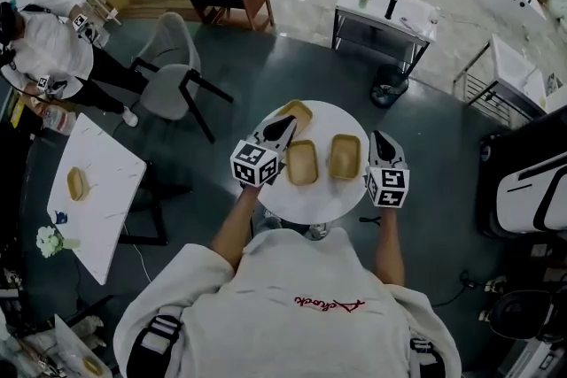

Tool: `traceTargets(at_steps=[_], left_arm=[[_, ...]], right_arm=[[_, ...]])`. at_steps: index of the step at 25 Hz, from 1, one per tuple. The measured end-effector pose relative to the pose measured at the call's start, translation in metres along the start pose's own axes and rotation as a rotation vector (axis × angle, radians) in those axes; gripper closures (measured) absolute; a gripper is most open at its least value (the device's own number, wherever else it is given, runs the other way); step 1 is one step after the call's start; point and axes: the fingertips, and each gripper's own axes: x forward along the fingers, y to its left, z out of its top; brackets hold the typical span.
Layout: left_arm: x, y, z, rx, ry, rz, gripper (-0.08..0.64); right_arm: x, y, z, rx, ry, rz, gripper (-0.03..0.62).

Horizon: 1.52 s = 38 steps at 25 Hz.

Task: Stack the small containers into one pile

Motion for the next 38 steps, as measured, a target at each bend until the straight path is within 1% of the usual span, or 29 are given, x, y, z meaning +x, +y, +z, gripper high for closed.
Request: traceTargets(at_steps=[2, 7, 13, 22, 28, 38], left_arm=[[0.001, 0.007, -0.002, -0.011, 0.007, -0.008, 0.541], [0.001, 0.030, -0.005, -0.031, 0.013, -0.026, 0.541], [0.002, 0.049, -0.020, -0.060, 0.053, -0.050, 0.541], [0.009, 0.052, -0.062, -0.113, 0.132, -0.061, 0.541], [0.003, 0.049, -0.094, -0.154, 0.179, -0.042, 0.541], [-0.019, 0.045, -0.147, -0.201, 0.245, -0.013, 0.541]], right_arm=[[0.003, 0.000, 0.001, 0.009, 0.007, -0.020, 0.572], [0.014, 0.008, 0.001, 0.020, 0.027, -0.037, 0.572], [0.026, 0.022, -0.015, 0.045, 0.082, -0.048, 0.572], [0.027, 0.027, -0.072, 0.089, 0.207, -0.035, 0.572], [0.023, 0.032, -0.113, 0.123, 0.289, -0.017, 0.572], [0.008, 0.060, -0.177, 0.180, 0.400, 0.024, 0.572]])
